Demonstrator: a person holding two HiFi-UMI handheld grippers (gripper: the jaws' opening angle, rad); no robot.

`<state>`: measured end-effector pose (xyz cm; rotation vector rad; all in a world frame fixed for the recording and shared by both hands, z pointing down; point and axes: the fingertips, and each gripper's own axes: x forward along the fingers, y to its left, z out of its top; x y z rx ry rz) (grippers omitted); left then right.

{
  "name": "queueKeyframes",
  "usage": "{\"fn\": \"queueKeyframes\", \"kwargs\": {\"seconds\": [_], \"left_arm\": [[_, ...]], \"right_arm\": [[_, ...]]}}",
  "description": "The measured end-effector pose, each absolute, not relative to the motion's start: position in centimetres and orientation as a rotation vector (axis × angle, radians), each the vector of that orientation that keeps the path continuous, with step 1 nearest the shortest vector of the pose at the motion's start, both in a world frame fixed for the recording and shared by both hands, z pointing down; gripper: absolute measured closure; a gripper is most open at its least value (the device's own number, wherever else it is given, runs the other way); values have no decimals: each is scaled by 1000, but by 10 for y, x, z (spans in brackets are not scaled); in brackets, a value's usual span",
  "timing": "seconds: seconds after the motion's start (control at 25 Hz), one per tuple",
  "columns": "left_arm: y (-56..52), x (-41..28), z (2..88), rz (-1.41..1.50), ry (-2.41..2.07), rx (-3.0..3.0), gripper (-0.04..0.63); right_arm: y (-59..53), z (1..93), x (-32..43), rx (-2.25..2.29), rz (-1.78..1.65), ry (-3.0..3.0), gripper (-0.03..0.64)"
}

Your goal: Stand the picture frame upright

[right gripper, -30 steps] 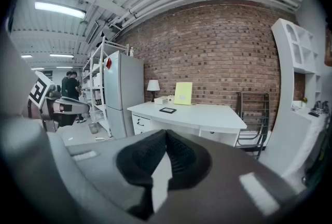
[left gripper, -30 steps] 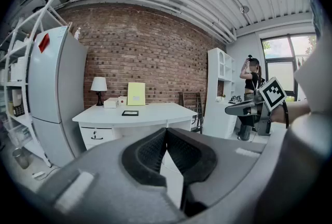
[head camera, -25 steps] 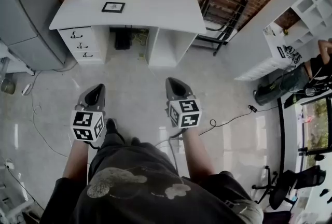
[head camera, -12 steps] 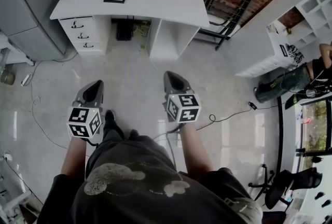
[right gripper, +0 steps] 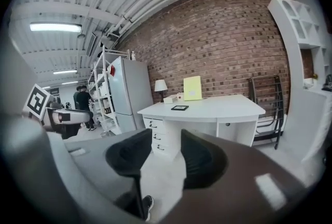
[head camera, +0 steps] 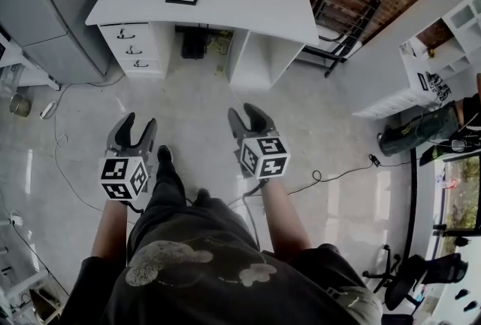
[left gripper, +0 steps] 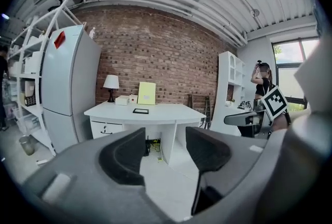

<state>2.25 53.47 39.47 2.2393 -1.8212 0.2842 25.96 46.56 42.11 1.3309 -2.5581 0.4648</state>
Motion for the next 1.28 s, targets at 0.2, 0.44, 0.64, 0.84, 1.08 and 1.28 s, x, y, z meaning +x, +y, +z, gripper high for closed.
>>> {"fn": "queueKeyframes", "kwargs": {"seconds": [0.2,0.44,0.64,0.84,1.08,1.28], "left_arm": [[522,16,427,267,-1656,2206,244],[470,-15,453,263,-1534,2170,225],[385,-60,452,269,-1513,2194,225],[307,-94,442,277,-1493,2264,225],[262,-119,446,309,-1419,2291,225],[234,-136,449,366,-1404,2318,225]], "right_arm": [[445,437,248,1358,514,-2488,356],[392,445,218,1386,525,-2417,356],[323,438,182,1405,490,-2385,356],[258,422,159,1496,466,-2355,356],[218,427,126,1519,487,-2312,356],[194,433,106,1495,508,-2304,356]]}}
